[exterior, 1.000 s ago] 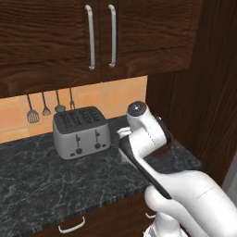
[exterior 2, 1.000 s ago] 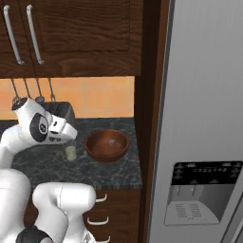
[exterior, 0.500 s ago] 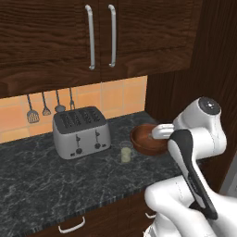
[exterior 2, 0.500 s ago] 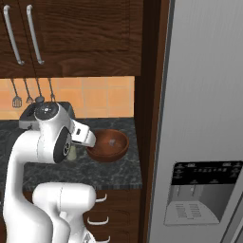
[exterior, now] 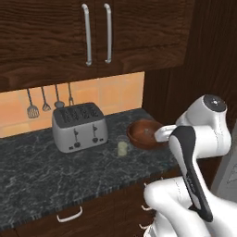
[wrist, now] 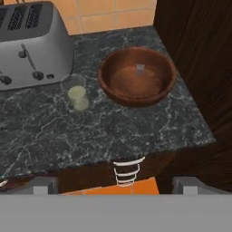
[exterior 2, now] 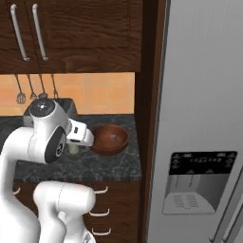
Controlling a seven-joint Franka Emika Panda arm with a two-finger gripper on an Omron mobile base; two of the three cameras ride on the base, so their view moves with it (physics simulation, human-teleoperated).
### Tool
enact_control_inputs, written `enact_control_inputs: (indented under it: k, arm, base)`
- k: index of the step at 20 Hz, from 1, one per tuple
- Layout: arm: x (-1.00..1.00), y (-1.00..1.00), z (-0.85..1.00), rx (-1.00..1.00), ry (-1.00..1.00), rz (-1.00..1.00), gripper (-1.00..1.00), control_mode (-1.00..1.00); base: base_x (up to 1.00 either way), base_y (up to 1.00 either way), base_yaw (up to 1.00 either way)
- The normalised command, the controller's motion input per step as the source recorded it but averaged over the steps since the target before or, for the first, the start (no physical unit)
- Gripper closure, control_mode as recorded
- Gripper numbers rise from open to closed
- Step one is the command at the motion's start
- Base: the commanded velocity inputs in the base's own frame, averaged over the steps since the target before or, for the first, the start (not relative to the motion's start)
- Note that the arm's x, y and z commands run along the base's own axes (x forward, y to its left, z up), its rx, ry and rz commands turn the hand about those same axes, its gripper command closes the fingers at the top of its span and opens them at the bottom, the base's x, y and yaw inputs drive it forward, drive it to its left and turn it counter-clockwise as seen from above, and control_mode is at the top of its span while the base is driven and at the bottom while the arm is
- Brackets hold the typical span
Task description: Grab a lemon wedge from the fridge and one ice cube from the ice bowl, and put them in the glass of lemonade.
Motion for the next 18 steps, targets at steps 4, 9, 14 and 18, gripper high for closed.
enact_control_inputs:
  k: [4, 9, 14, 18]
  arm:
    - [0.0, 0.0, 0.0, 0.0, 0.0, 0.0, -1.0, 1.0]
    - [0.0, 0.0, 0.0, 0.0, 0.0, 0.0, -1.0, 1.0]
    - [0.0, 0.0, 0.0, 0.0, 0.0, 0.0, -1.0, 1.0]
    - [0.0, 0.0, 0.0, 0.0, 0.0, 0.0, -1.0, 1.0]
  base:
    - [-1.0, 0.0, 0.08]
    - [-0.85, -0.59, 0.04]
    - [-0.05, -1.0, 0.04]
    - [0.0, -1.0, 0.08]
